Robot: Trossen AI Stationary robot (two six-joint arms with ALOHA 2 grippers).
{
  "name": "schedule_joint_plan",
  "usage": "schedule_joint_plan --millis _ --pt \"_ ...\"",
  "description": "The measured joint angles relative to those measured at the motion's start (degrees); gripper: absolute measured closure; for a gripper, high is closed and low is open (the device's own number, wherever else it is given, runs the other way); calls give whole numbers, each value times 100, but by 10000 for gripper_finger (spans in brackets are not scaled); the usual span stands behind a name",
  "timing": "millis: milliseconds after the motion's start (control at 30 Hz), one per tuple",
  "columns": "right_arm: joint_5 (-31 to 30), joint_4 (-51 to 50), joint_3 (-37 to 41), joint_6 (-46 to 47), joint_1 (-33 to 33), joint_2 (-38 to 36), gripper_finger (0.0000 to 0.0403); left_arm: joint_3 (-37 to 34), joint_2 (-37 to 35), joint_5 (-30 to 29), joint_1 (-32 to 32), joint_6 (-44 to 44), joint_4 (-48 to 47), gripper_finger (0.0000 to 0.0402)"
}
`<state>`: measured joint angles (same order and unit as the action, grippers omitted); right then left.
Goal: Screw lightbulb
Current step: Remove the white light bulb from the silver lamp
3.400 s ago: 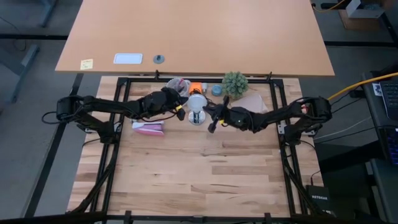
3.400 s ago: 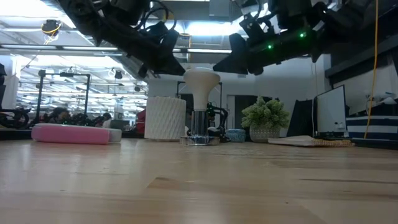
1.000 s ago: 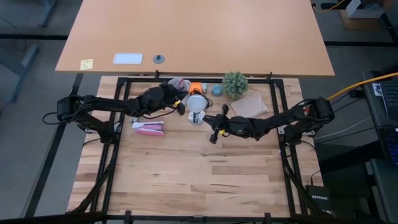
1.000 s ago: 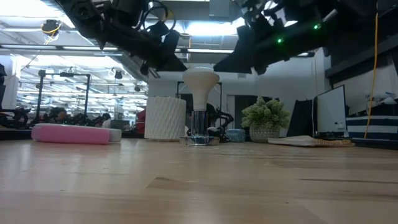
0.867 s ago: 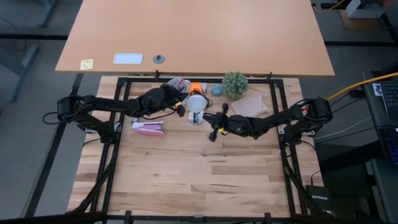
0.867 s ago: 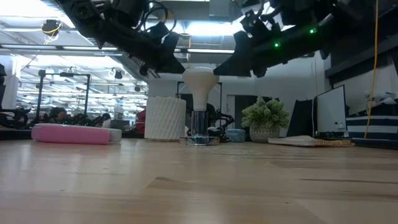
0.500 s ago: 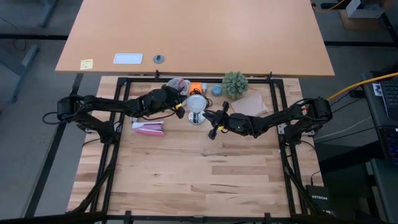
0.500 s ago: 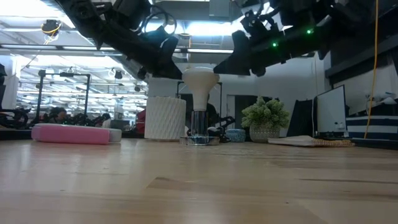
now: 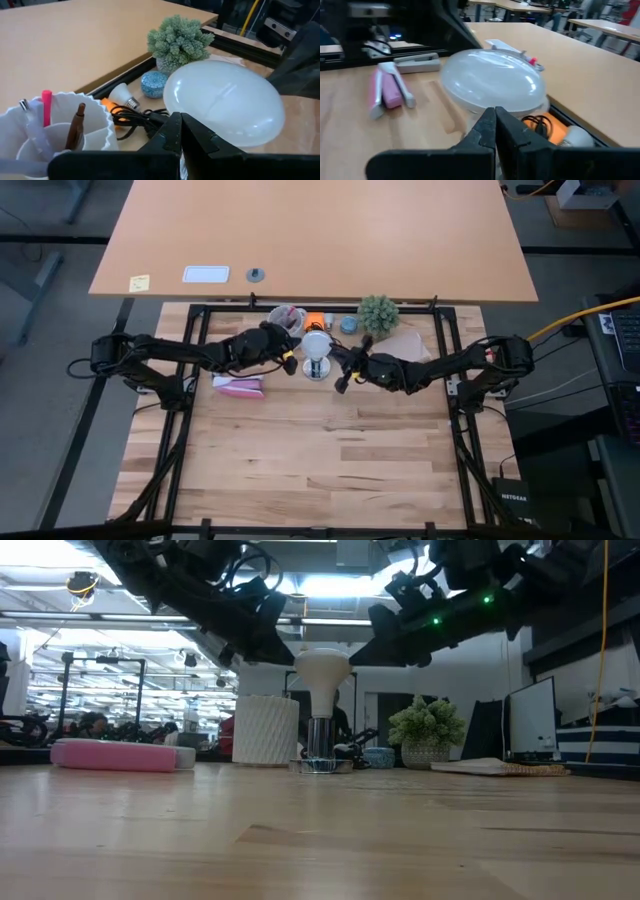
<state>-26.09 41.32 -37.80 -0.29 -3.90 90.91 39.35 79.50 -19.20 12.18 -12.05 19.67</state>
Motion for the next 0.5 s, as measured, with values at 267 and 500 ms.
schedule_joint_plan --millis 267,500 --pt "-411 -149 4 2 -145 2 400 10 -12 378 -261 -276 -59 400" --pt "-114 -90 -9 4 -315 7 400 7 16 322 -510 -258 -111 400"
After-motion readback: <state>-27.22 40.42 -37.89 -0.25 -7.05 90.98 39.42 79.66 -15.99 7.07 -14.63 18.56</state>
